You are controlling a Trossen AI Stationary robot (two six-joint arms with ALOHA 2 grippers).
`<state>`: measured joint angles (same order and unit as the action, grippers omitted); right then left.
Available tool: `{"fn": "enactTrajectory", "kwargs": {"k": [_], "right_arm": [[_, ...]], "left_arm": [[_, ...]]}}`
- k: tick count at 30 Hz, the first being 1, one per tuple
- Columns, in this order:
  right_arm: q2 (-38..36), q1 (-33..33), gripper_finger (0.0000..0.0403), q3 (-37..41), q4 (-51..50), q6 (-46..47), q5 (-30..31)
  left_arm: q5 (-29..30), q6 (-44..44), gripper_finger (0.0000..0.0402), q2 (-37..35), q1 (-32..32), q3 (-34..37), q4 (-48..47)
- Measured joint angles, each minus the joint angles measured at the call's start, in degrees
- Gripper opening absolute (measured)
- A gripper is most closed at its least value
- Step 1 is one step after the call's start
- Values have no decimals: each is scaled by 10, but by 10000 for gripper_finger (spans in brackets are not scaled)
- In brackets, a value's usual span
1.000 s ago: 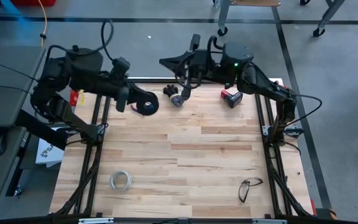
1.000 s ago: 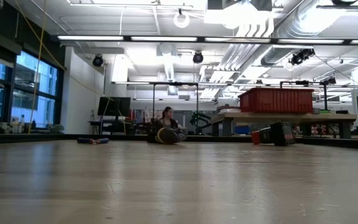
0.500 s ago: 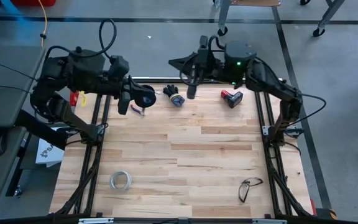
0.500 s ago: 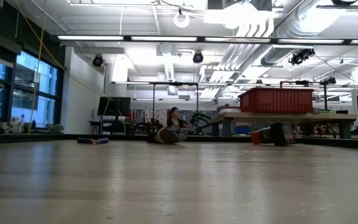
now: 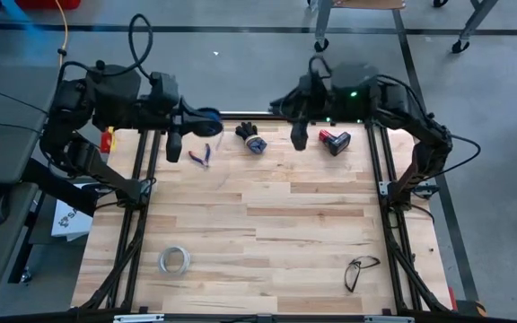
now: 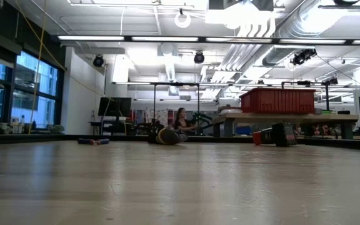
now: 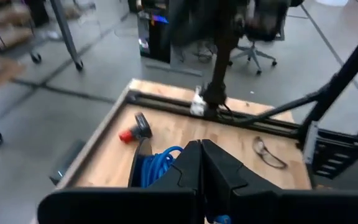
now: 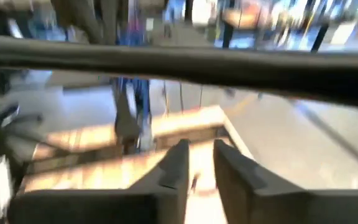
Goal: Coil cords
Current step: Coil the blue wire onto the black spool
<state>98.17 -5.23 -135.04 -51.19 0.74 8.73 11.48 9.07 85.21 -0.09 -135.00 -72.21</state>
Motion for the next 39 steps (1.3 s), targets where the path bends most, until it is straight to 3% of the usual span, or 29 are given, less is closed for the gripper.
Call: {"fn": "enactTrajectory", "kwargs": {"k": [7, 12, 17, 27, 34, 39], "right_arm": [[15, 20, 173, 1, -79, 23, -15], [34, 15, 231, 1, -68, 23, 47], [55, 0, 239, 1, -13, 31, 30], [82, -14, 239, 0, 44, 83, -176], [86, -17, 240, 1, 36, 37, -84], [62, -15, 240, 1, 37, 36, -90]], "left_arm": [[22, -92, 0, 0, 6, 0, 92], [24, -104, 0, 0, 7, 0, 151], [23, -108, 0, 0, 7, 0, 194], [22, -117, 0, 1, 7, 0, 217], [11, -117, 0, 0, 7, 0, 238], [11, -117, 0, -4, 7, 0, 237]]}}
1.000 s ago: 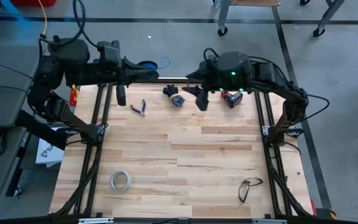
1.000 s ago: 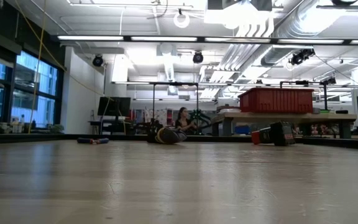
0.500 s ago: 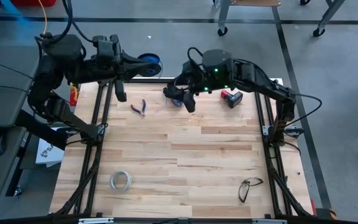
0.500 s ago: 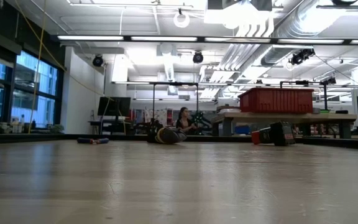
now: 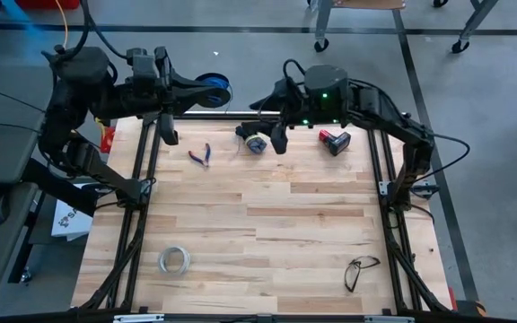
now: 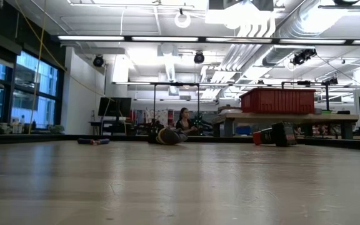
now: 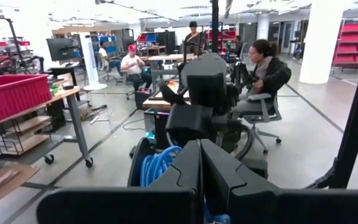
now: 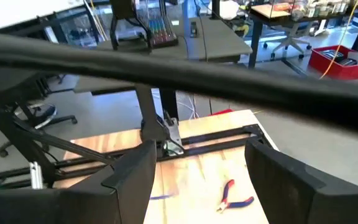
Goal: Coil cords
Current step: Coil the blue wire onto the black spool
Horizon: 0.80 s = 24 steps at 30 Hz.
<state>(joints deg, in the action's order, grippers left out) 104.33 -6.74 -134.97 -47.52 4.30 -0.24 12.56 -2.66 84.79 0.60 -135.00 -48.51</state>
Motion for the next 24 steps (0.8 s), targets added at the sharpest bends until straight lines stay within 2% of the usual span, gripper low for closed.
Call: {"fn": "enactTrajectory", "kwargs": {"k": [8, 19, 24], "right_arm": [[-7, 1, 238, 0, -9, 14, 0], [-4, -49, 238, 0, -5, 24, 18], [-4, -54, 238, 0, 6, 30, -31]], "left_arm": [[-7, 9, 0, 1, 0, 0, 26], [-35, 45, 1, 2, 0, 0, 61], [-34, 46, 1, 2, 0, 0, 61]]}}
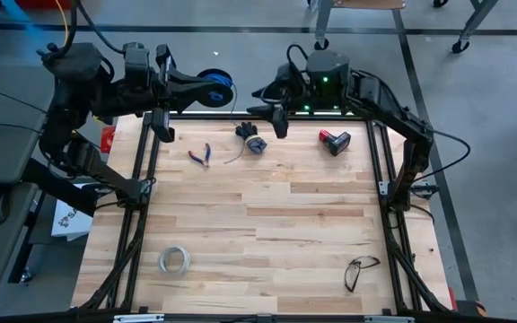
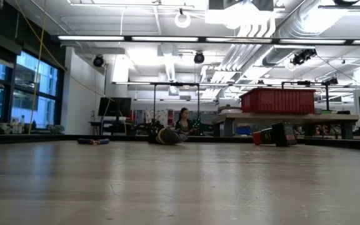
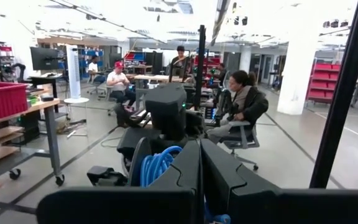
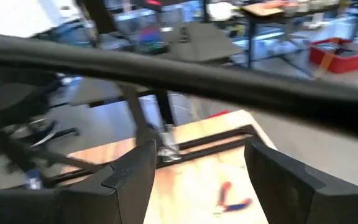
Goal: Coil cords
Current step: Coil the blue wire onto the black spool
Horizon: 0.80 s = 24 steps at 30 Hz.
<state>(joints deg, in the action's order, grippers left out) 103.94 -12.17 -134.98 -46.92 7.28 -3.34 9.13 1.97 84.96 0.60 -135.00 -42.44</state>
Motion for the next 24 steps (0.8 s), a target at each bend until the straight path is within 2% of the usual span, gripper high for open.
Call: {"fn": "enactTrajectory", "kwargs": {"k": [5, 18, 24], "right_arm": [[0, 2, 238, 0, 11, -8, -70], [3, -11, 238, 0, -8, -22, -45], [3, -6, 238, 0, -8, -11, -112]], "left_arm": [[0, 10, 1, 1, 0, 0, 1], [-11, 29, 1, 11, 0, 0, 31], [-11, 29, 1, 11, 0, 0, 34]]}}
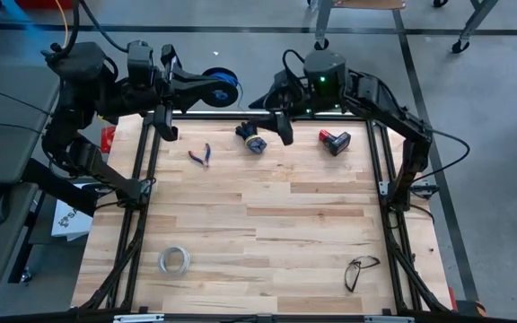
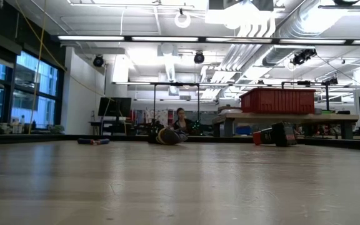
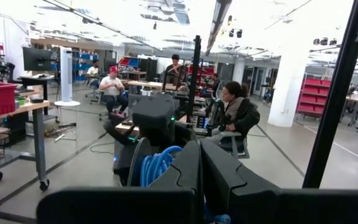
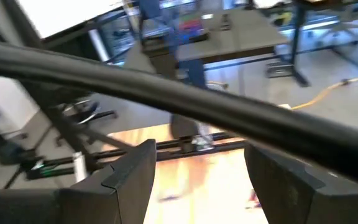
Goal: Coil cords
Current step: Coil the blue wire onto the black spool
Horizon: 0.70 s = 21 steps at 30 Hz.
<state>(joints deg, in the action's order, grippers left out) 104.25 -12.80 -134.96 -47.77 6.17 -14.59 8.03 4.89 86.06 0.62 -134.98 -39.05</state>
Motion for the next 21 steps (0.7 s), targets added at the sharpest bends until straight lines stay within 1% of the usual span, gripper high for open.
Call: {"fn": "enactTrajectory", "kwargs": {"k": [5, 7, 12, 17, 21], "right_arm": [[0, 4, 238, 0, 0, 0, -46], [0, 3, 238, 0, -7, 0, -41], [0, 3, 238, 0, -23, -15, 11], [0, 3, 238, 0, -29, -7, -4], [0, 5, 237, 0, -51, -7, 0]], "left_arm": [[0, 0, 1, 0, 0, 0, 0], [0, 6, 1, 1, 0, 0, 0], [0, 11, 1, 4, 0, 0, 0], [0, 10, 1, 7, 0, 0, 3], [0, 7, 1, 9, 0, 0, 14]]}}
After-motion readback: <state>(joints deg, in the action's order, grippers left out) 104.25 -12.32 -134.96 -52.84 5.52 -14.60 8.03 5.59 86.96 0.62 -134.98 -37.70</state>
